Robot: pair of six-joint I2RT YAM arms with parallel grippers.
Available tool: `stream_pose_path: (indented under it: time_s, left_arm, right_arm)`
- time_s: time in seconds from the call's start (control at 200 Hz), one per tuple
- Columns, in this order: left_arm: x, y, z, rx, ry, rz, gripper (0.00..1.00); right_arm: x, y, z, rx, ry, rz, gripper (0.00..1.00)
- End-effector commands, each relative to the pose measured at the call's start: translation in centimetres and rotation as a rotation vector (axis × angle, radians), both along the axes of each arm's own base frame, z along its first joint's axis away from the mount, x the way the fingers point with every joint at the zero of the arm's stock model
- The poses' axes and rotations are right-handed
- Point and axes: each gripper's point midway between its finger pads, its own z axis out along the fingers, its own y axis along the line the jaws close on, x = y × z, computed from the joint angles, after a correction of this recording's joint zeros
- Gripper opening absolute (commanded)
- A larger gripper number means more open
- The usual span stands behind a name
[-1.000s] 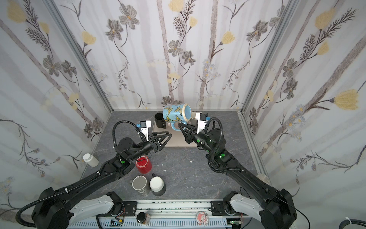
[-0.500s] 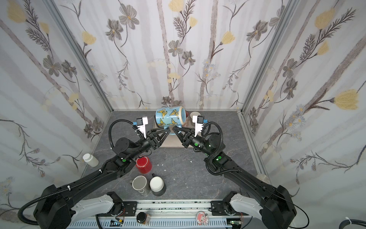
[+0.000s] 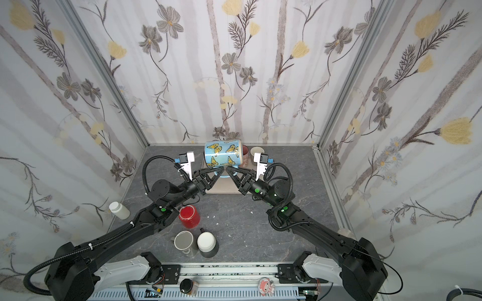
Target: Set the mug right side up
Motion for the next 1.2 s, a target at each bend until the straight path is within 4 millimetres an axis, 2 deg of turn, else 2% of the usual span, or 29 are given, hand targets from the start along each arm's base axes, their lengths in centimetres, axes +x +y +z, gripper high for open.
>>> stream_pose_path:
  time_s: [0.0, 0.03, 0.09, 0.165, 0.27, 0.38, 0.505, 0.639, 0.669, 0.854, 0.974, 1.029, 1.044, 1.084, 1.199]
  left_arm:
    - [-0.2, 0.4, 2.1, -0.045, -0.033, 0.01, 0.0]
    - [-0.1, 0.3, 2.1, -0.037, -0.029, 0.016, 0.0]
    - [0.4, 0.1, 1.7, -0.004, -0.009, 0.042, 0.0]
    - [1.0, -0.4, 1.2, 0.066, 0.011, 0.09, 0.0]
    - [2.0, -1.0, 0.0, 0.151, 0.05, 0.156, 0.0]
    - [2.6, -1.2, -0.9, 0.196, 0.081, 0.191, 0.0]
    - [2.9, -2.5, -1.8, 0.295, 0.083, 0.225, 0.0]
    - [3.1, -4.4, -2.9, 0.39, 0.071, 0.251, 0.0]
    - [3.6, -5.2, -4.2, 0.426, 0.086, 0.254, 0.0]
    - [5.6, -8.4, -7.9, 0.578, 0.115, 0.317, 0.0]
    - [7.5, -9.8, -10.2, 0.669, 0.136, 0.386, 0.0]
    - [8.4, -10.3, -12.2, 0.732, 0.151, 0.405, 0.0]
    - [8.8, -10.7, -11.6, 0.73, 0.148, 0.414, 0.0]
    - [9.6, -11.1, -12.4, 0.769, 0.164, 0.435, 0.0]
    - [11.6, -12.3, -15.7, 0.875, 0.213, 0.477, 0.0]
  right_arm:
    - [-0.2, 0.1, -0.4, -0.037, -0.04, -0.011, 0.0]
    - [0.0, 0.0, -0.7, -0.055, -0.037, -0.032, 0.01]
    - [0.8, -0.5, -1.6, -0.105, -0.009, -0.095, 0.17]
    - [1.6, -1.5, -2.9, -0.171, 0.016, -0.178, 0.3]
    - [2.3, -3.2, -4.6, -0.258, 0.05, -0.28, 0.53]
    - [2.4, -5.4, -5.9, -0.309, 0.074, -0.379, 0.65]
    - [2.4, -8.7, -6.5, -0.335, 0.095, -0.511, 0.67]
    - [2.4, -13.6, -6.5, -0.356, 0.112, -0.726, 0.67]
    - [2.4, -14.6, -6.5, -0.36, 0.119, -0.771, 0.67]
    - [1.9, -19.1, -6.5, -0.38, 0.153, -0.959, 0.67]
    - [1.5, -20.4, -6.7, -0.385, 0.159, -1.009, 0.67]
    - [1.3, -20.8, -6.5, -0.383, 0.157, -1.02, 0.67]
    - [1.3, -20.9, -6.6, -0.383, 0.158, -1.024, 0.66]
    - [1.2, -21.2, -6.4, -0.383, 0.156, -1.033, 0.66]
    - [0.9, -21.7, -6.3, -0.387, 0.146, -1.049, 0.66]
